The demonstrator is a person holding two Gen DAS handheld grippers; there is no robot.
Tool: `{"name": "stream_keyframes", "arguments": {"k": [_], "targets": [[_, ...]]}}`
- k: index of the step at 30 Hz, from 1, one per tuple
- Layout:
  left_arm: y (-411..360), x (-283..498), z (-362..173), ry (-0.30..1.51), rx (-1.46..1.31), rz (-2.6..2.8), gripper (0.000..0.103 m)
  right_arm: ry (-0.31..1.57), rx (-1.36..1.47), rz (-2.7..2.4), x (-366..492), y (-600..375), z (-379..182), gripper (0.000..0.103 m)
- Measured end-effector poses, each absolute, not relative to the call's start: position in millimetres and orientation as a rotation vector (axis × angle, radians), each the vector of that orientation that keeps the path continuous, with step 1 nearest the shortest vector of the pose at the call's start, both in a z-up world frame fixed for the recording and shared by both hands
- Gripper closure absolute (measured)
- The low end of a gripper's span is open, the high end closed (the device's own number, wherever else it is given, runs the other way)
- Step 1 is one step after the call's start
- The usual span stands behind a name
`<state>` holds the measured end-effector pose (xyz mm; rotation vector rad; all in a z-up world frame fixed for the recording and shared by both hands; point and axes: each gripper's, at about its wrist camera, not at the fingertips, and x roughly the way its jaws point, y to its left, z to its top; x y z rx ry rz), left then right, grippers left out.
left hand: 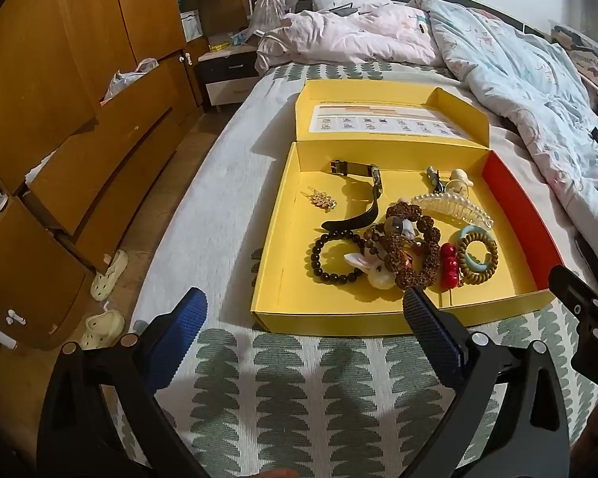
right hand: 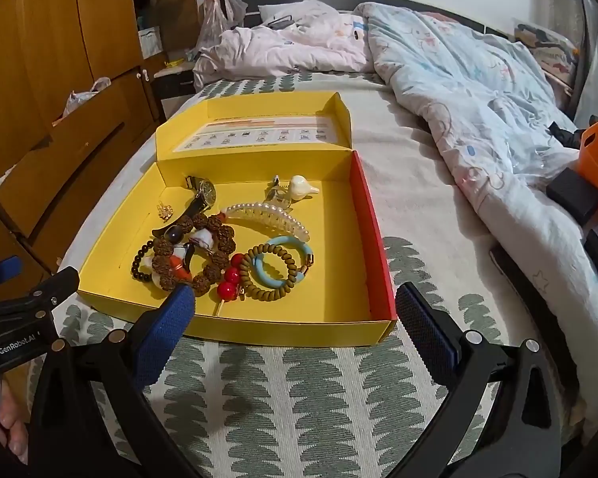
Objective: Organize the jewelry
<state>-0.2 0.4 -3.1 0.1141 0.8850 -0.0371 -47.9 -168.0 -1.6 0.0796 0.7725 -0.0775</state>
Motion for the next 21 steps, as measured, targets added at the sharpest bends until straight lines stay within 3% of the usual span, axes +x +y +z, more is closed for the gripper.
{"name": "stream_keyframes", "arguments": {"k": [21], "targets": [[0.5, 1.3, -4.5, 0.898, 0.118, -0.038, 0.006, 0.772, 0.071, -0.077, -48.4, -166.7, -2.7, 0.003]]}}
